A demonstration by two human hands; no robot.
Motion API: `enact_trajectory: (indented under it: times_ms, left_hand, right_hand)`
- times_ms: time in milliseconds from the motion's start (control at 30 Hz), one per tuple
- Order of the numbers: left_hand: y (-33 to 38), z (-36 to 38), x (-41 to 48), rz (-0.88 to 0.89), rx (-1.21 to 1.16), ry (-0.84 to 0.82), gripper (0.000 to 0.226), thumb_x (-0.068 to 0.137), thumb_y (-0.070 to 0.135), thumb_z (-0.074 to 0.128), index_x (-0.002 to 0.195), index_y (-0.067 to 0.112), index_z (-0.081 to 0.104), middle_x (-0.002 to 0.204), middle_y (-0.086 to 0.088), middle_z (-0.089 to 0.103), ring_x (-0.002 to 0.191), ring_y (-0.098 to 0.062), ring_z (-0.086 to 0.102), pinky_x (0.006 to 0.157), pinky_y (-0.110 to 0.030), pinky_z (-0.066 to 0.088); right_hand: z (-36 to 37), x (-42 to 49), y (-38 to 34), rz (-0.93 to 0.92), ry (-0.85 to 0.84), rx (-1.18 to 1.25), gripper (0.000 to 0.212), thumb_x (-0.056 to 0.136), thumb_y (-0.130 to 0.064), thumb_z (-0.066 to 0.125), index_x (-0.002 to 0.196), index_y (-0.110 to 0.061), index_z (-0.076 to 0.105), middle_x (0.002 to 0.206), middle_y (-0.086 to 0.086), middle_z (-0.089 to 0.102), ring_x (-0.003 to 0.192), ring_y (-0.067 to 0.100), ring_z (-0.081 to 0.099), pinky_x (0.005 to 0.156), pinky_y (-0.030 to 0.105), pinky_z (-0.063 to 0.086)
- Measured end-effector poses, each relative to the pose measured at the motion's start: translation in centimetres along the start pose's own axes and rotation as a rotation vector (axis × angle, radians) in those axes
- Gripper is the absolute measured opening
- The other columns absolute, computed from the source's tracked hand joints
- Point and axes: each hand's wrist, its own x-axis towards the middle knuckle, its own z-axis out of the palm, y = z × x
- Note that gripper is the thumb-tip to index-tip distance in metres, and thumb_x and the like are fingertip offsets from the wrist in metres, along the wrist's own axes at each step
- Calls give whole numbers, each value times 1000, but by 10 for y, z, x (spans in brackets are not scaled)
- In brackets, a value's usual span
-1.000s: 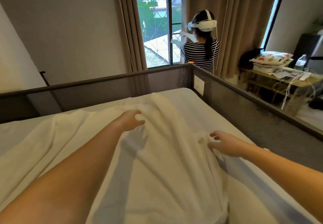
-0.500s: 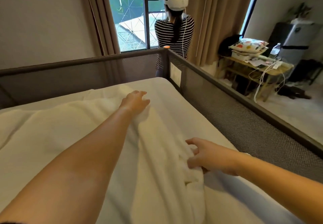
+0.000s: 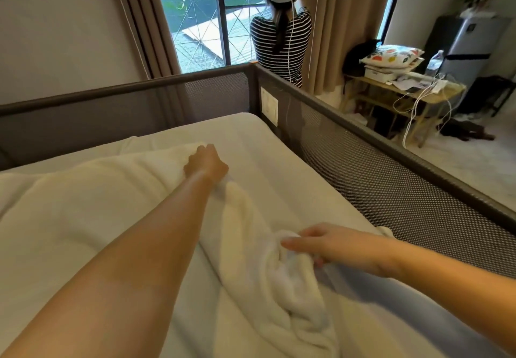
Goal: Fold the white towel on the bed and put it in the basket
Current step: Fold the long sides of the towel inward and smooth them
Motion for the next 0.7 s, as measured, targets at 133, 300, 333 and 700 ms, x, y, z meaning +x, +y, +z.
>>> enact_trajectory:
  times_ms: [133,300,333,700]
  left_hand:
    - [-21,-19,0,-51,-217,102,48,95,17,59,142,16,56,140,-16,60,126,-40,59,101,-43,49]
    - [-55,-38,-7,-238,-220,249,55,91,20,67,142,15,49,142,-16,50,129,-43,54,101,-51,49]
    - [-62,-40,-9,-254,-140,265,58,90,18,68,144,18,47,143,-15,47,129,-43,51,101,-52,49]
    - [-61,-38,-4,-208,-32,-100,100,75,81,68,145,11,55,145,-14,56,132,-39,53,107,-44,46]
  right_hand:
    - [-9,-6,-8,-84,56,-11,26,96,-32,72,106,-10,80,95,2,82,87,22,76,90,41,57]
    - [1,-22,-25,-165,-139,-133,25,93,-27,78,113,-12,75,103,9,80,89,22,76,88,40,58]
    - [5,-23,-27,-187,-184,-152,25,92,-26,79,113,-13,74,97,5,78,84,18,70,84,39,55]
    - [25,-32,-33,-260,-512,-482,54,96,-17,77,145,-30,59,116,-10,70,87,-8,62,81,6,45]
